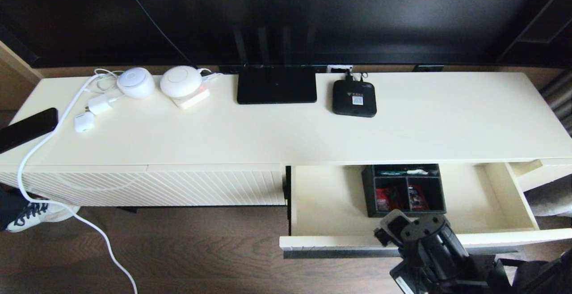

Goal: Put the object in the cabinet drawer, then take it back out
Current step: Close the drawer

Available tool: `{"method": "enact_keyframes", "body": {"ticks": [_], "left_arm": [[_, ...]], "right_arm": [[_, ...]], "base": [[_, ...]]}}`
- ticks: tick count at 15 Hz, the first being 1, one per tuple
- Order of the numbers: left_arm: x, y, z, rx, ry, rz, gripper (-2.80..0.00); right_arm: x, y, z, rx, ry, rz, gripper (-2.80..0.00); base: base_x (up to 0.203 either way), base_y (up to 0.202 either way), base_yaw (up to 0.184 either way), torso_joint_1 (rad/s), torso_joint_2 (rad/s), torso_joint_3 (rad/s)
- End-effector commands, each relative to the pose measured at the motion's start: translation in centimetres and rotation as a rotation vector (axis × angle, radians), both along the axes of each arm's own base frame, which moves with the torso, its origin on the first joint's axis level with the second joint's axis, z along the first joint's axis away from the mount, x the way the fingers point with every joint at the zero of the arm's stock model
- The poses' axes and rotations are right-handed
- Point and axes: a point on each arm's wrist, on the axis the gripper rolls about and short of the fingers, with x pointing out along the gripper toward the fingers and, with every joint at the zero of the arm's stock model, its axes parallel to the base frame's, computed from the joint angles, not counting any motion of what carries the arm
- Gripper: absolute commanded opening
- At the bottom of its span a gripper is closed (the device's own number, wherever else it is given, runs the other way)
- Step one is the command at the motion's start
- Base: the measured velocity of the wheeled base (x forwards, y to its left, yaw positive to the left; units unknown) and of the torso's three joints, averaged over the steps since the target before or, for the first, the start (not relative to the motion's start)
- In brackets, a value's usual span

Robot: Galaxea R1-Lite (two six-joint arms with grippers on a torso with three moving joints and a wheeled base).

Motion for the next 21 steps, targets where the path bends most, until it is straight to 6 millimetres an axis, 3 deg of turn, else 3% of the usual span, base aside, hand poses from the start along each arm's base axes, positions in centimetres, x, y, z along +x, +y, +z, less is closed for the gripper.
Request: {"method": "enact_keyframes", "body": {"ticks": [1, 7, 13, 21], "left_arm": [[0.0, 0.0, 0.0, 0.0, 0.001, 0.0, -2.8], [0.0, 0.0, 0.0, 0.0, 0.001, 0.0, -2.8], [0.0, 0.0, 0.0, 0.0, 0.001, 0.0, -2.8], [0.0, 0.0, 0.0, 0.0, 0.001, 0.0, -2.8]], "right_arm": [[1.2, 0.1, 0.1, 0.016, -0.027, -0.026, -2.8], [4.4, 0.6, 1.7, 0.072, -0.112, -0.085, -2.8], [7.3, 0.3, 2.0, 0.101, -0.158, -0.146, -2.8], [11.3, 1.3, 2.6, 0.185, -0.288, -0.182, -2.8]], "base": [[0.0, 0.0, 0.0, 0.0, 0.0, 0.0], [0.0, 0.0, 0.0, 0.0, 0.0, 0.0], [0.0, 0.0, 0.0, 0.0, 0.0, 0.0], [0.0, 0.0, 0.0, 0.0, 0.0, 0.0]]}}
